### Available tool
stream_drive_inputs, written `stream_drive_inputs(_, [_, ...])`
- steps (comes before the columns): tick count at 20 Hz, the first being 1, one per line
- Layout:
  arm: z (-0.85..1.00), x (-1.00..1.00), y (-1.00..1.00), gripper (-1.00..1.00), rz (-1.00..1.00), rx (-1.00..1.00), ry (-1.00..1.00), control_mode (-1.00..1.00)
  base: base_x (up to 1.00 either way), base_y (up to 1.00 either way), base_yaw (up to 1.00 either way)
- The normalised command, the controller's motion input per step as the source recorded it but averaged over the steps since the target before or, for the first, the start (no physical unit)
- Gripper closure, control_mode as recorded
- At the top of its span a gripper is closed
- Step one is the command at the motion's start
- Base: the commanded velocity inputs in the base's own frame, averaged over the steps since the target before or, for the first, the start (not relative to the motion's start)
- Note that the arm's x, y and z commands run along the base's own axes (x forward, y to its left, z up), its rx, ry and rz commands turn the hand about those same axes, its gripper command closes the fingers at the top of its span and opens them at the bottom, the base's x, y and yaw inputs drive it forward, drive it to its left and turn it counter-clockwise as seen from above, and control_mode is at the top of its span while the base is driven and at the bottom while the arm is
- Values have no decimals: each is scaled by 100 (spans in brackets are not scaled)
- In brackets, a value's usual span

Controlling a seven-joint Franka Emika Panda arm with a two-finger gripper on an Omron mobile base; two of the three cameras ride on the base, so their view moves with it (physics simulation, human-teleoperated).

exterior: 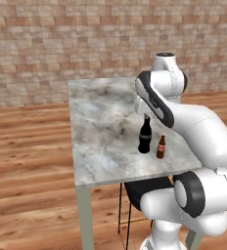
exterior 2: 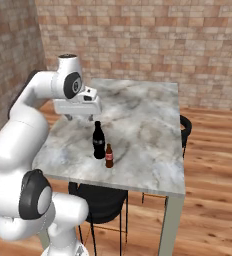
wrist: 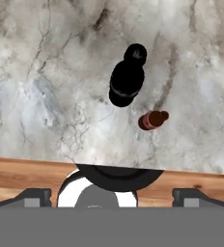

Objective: Place the large bottle from the dining counter next to the other large bottle outside the sink, and place the small bottle from the dining counter next to the other small bottle inside the sink.

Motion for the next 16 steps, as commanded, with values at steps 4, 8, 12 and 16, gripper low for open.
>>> stream_drive_inputs(4, [0, 17, -6, -100, 0, 1, 0, -100, 0, 0, 0])
stream_drive_inputs(8, [0, 26, -2, -100, 0, 0, 1, -100, 0, 0, 0])
stream_drive_inputs(12, [0, 39, 0, -100, 0, 0, 2, -100, 0, 0, 0])
stream_drive_inputs(16, [-11, 41, -7, -100, -1, 0, 1, -100, 0, 0, 0])
